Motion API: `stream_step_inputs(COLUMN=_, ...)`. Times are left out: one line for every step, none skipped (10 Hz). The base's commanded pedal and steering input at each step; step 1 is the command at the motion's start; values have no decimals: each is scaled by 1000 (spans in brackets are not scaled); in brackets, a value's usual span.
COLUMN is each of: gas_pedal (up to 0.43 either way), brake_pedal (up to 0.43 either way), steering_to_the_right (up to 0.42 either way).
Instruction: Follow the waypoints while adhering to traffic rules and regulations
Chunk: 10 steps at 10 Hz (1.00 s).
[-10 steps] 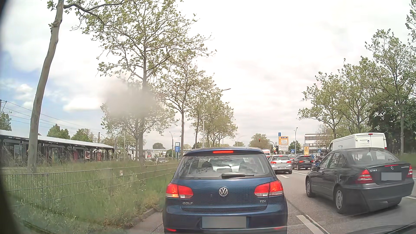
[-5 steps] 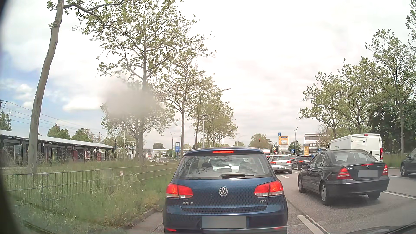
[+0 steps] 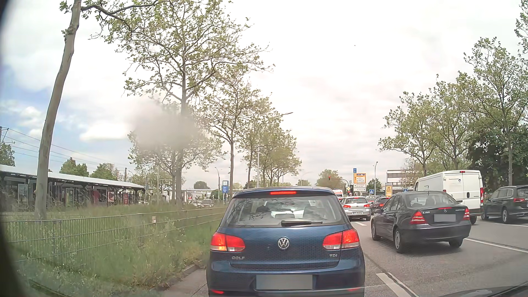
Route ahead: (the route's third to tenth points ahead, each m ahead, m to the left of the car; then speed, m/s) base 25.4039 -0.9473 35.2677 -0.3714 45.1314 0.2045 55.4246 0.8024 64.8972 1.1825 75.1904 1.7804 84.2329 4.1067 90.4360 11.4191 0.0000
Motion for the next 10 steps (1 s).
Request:
stream_step_inputs(gas_pedal=0, brake_pedal=250, steering_to_the_right=-4)
stream_step_inputs(gas_pedal=0, brake_pedal=250, steering_to_the_right=-4)
stream_step_inputs(gas_pedal=0, brake_pedal=250, steering_to_the_right=-4)
stream_step_inputs(gas_pedal=0, brake_pedal=250, steering_to_the_right=-4)
stream_step_inputs(gas_pedal=0, brake_pedal=250, steering_to_the_right=-4)
stream_step_inputs(gas_pedal=0, brake_pedal=250, steering_to_the_right=-4)
stream_step_inputs(gas_pedal=0, brake_pedal=250, steering_to_the_right=-4)
stream_step_inputs(gas_pedal=0, brake_pedal=250, steering_to_the_right=-4)
stream_step_inputs(gas_pedal=0, brake_pedal=250, steering_to_the_right=-4)
stream_step_inputs(gas_pedal=0, brake_pedal=250, steering_to_the_right=-4)
